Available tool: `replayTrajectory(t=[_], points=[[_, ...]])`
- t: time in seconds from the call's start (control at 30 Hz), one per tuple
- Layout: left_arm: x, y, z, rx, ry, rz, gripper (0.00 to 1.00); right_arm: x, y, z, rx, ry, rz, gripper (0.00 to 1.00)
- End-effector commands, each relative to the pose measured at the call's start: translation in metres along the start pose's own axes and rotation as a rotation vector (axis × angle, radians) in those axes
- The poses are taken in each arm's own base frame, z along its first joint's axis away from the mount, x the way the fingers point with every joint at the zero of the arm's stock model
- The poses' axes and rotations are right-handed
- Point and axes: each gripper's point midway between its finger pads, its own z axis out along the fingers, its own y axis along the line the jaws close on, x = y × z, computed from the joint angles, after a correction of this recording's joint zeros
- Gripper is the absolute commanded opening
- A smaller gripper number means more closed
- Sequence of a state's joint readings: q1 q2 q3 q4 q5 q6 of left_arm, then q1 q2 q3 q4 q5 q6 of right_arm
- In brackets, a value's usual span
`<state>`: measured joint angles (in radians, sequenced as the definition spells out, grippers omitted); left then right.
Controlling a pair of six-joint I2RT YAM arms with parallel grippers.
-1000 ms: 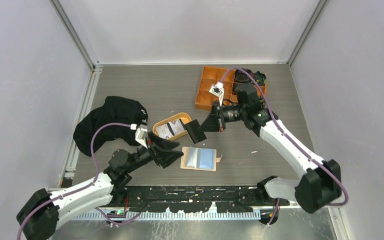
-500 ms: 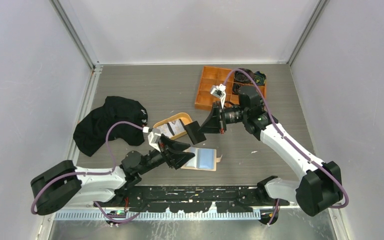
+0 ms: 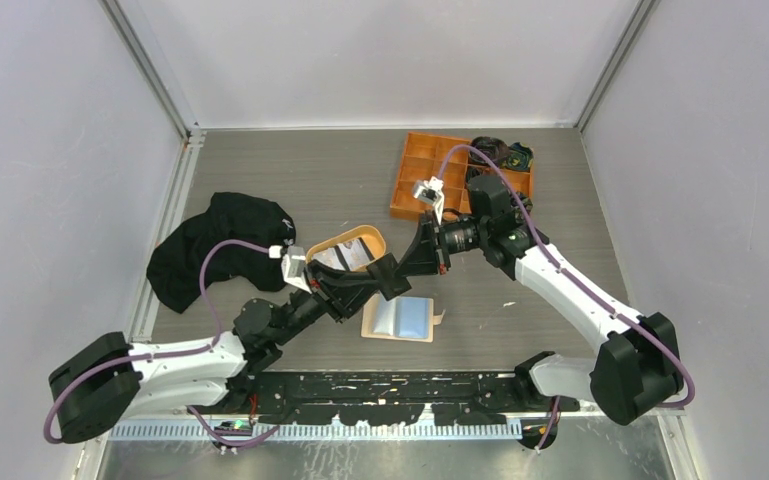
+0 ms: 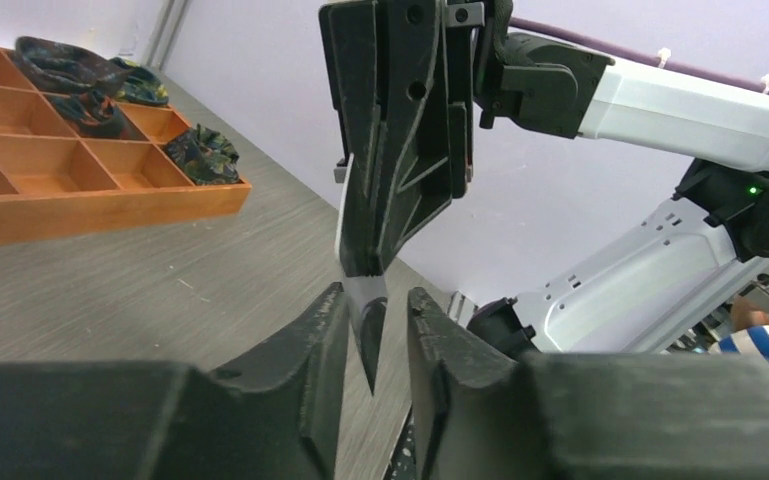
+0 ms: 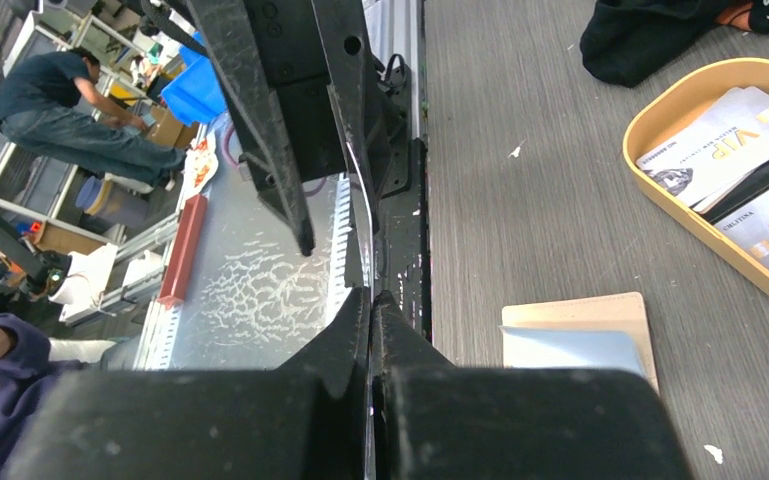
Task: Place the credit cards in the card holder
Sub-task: Insert the credit card into the card holder.
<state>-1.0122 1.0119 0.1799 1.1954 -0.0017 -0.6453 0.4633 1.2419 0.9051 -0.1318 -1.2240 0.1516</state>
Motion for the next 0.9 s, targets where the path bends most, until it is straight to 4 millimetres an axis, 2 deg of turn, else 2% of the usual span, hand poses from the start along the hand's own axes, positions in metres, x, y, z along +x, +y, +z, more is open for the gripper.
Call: replayTrajectory(t=[0.0,0.1,0.37,0.47,0.5,0.53,0.57,0.63,0.7,0.73,0.83,0.87], points=[[-0.031,-0.013,0.01,0.009,-0.065,0.031,0.21,-0.01,0.009,0.0,-0.028,-0.005,-0.084,0.01],[-0.026,-0.011,0.01,0.0,-0.035,0.034,0.17,-0.009,0.01,0.0,-0.03,-0.002,-0.089,0.01],[-0.026,-0.009,0.013,-0.008,-0.022,0.027,0.2,-0.002,0.013,0.001,-0.044,0.016,-0.127,0.01],[-0.025,-0.015,0.013,0.024,-0.006,0.026,0.19,0.0,0.013,0.002,-0.041,0.025,-0.123,0.01],[-0.024,-0.015,0.013,0.03,0.001,0.027,0.17,0.002,0.012,0.002,-0.041,0.028,-0.135,0.01],[-0.022,-0.017,0.013,0.04,0.013,0.03,0.05,0.003,0.011,0.002,-0.041,0.031,-0.144,0.01],[-0.02,-0.017,0.012,0.05,0.025,0.032,0.01,0.003,0.011,0.002,-0.04,0.035,-0.15,0.02],[-0.015,-0.017,0.01,0.063,0.05,0.026,0.0,0.007,0.009,0.0,-0.023,0.05,-0.172,0.14],[-0.009,-0.008,0.005,0.037,0.087,0.004,0.0,0.014,0.007,-0.006,0.016,0.099,-0.24,0.28],[-0.005,-0.001,0.001,0.008,0.11,-0.014,0.0,0.022,0.006,-0.012,0.038,0.147,-0.305,0.37],[0.013,0.034,-0.02,-0.132,0.214,-0.082,0.0,0.05,-0.006,-0.038,0.105,0.354,-0.565,0.74],[0.02,0.043,-0.028,-0.18,0.251,-0.106,0.0,0.059,-0.011,-0.046,0.127,0.413,-0.609,0.81]])
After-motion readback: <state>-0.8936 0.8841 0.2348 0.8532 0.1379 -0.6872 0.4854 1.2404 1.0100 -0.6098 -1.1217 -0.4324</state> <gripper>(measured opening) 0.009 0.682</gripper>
